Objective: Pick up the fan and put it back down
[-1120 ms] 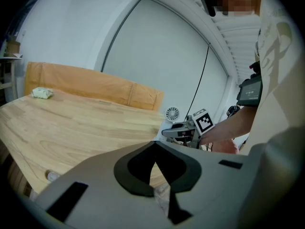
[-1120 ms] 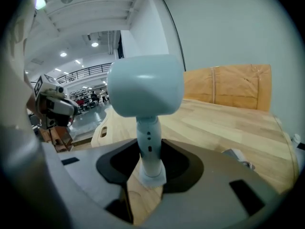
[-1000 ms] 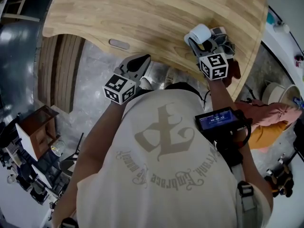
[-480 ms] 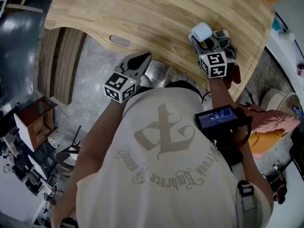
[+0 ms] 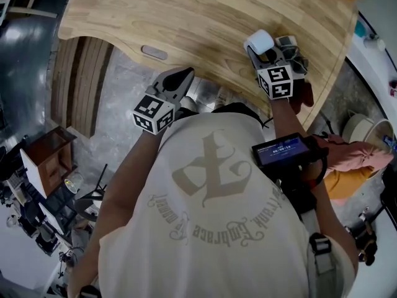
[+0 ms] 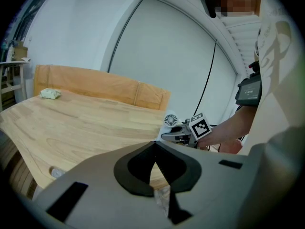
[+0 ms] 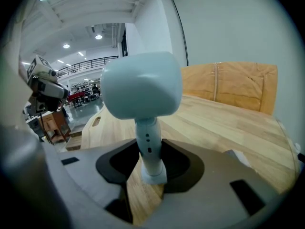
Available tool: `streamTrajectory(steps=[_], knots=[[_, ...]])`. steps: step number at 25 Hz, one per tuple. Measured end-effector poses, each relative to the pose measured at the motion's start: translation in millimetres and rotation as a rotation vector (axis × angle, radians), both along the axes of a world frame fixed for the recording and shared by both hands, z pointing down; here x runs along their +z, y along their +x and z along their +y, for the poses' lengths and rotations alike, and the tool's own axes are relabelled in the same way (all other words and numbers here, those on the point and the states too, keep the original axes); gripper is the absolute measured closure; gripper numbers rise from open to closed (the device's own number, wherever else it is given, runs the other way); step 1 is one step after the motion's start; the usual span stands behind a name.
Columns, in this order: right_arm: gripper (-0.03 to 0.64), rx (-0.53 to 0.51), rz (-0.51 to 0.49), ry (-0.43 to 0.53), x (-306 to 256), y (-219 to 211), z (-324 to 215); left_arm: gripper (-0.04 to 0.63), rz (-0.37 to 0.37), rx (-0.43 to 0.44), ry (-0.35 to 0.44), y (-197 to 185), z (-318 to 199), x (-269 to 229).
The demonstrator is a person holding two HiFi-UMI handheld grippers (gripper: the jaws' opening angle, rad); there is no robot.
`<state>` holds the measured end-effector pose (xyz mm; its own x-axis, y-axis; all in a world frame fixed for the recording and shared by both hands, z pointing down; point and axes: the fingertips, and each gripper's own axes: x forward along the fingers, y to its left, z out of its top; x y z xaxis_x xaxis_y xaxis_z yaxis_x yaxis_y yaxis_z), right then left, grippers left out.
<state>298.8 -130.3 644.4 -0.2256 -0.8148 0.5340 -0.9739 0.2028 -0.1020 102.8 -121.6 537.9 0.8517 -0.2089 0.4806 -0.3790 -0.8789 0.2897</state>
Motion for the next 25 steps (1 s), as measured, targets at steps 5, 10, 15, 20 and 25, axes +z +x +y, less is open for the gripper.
streamTrajectory(steps=[5, 10, 15, 20, 25], knots=[[0.465, 0.002, -0.015, -0.001, 3.1, -2.3, -3.7, 0.586, -0.002, 0.012, 0.008, 2.8, -3.8, -1.6], [0.454, 0.029, -0.069, -0.014, 6.3, 4.9, 4.9, 0.586, -0.003, 0.039, 0.006, 8.4, -0.1, 1.3], [0.454, 0.075, -0.047, -0.023, -0.3, 9.1, 17.3, 0.586, 0.007, 0.068, -0.002, 2.0, 2.6, 0.5], [0.454, 0.140, 0.004, -0.046, -8.6, 9.3, 31.5, 0.586, 0.032, 0.117, -0.005, -7.8, -0.8, -4.2], [0.456, 0.216, 0.023, -0.055, -22.9, 5.1, 49.2, 0.586, 0.058, 0.178, 0.003, -18.2, -7.4, -10.2]])
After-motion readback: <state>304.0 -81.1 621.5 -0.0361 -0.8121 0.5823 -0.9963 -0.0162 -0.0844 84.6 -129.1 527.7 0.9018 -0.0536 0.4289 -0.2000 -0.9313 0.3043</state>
